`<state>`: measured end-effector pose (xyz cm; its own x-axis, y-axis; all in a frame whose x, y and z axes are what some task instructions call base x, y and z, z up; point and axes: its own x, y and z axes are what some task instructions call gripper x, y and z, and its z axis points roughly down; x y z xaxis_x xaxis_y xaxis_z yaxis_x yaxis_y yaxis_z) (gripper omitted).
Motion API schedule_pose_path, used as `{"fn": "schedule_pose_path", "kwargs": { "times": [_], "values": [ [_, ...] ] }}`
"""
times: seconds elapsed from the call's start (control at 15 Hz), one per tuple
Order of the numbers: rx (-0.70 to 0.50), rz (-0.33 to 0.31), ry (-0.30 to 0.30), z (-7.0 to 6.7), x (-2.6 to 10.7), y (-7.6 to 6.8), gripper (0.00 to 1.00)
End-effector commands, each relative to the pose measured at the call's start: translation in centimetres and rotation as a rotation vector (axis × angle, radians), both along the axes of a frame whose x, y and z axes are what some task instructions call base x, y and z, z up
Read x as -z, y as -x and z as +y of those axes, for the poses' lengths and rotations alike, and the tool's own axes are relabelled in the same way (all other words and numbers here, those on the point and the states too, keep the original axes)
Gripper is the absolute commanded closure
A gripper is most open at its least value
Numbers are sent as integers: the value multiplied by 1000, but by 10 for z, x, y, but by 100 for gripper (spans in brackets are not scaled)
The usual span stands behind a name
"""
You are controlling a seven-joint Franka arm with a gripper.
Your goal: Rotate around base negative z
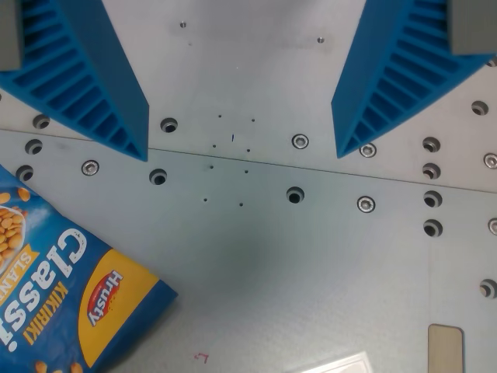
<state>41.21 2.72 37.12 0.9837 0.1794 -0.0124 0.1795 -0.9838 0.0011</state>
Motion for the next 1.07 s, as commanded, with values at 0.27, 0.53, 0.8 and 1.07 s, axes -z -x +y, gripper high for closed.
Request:
{"fn": "schedule_pose_path", "kwargs": {
  "times": [0.27,0.53,0.8,1.07],
  "values": [
    [53,-7,0,0,-3,1,0],
    [107,-7,0,0,-3,1,0],
    [160,-7,-1,0,-3,1,0],
    [213,-6,-1,0,-3,1,0]
  ]
}}
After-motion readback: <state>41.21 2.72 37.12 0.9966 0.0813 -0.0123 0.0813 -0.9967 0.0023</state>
